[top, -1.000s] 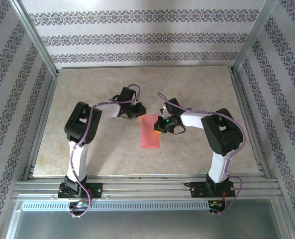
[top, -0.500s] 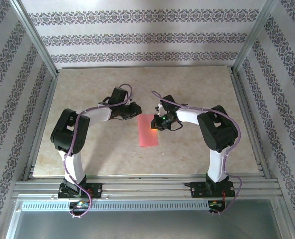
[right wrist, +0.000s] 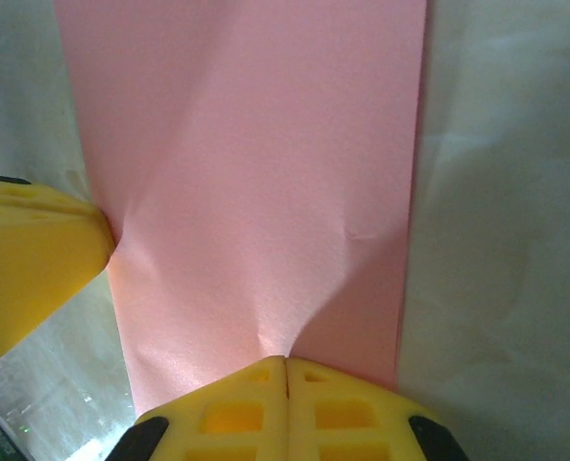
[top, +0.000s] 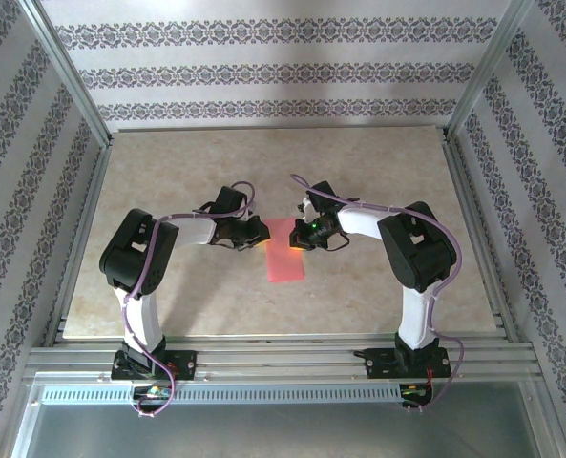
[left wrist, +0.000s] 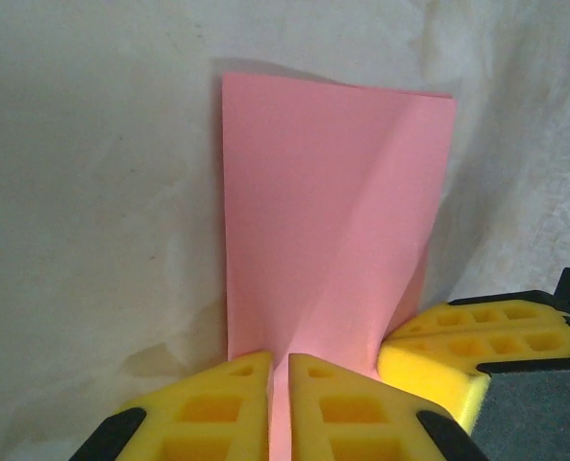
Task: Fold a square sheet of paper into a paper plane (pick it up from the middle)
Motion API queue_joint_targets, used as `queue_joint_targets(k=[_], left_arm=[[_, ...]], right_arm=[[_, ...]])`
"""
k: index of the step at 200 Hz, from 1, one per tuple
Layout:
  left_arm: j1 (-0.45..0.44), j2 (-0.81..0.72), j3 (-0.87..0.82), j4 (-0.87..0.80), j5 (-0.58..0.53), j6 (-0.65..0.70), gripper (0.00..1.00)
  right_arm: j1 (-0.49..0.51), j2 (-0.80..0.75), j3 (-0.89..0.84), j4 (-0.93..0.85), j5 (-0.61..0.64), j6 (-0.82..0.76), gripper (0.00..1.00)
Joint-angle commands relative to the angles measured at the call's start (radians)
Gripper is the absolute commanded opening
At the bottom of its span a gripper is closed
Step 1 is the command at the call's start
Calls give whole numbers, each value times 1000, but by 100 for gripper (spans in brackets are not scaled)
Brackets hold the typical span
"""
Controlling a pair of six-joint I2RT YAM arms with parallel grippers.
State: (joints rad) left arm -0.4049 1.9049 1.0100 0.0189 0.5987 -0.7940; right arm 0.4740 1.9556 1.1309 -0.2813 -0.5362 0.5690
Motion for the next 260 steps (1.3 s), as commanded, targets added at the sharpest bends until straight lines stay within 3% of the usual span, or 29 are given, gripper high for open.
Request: queue_joint_targets(k=[1,90,165,210,260], left_arm=[[-9,14,-2,-26,4,23,14],[-82,-72,14,-206,-33,134,15],[-95,-112,-68,-165,-48,105,16],[-96,-107,-66,-147,-64,98,15],[-97,-142,-61,-155,-54,98,16]], right_arm=[[12,73,-20,-88,111,2,5],[17,69,-36,-76,129,45,4],[16,7,-9,-60,90,42,6],[17,-92,-28,-19,24,58,21],[4,-286,-234,97,42,171,31]])
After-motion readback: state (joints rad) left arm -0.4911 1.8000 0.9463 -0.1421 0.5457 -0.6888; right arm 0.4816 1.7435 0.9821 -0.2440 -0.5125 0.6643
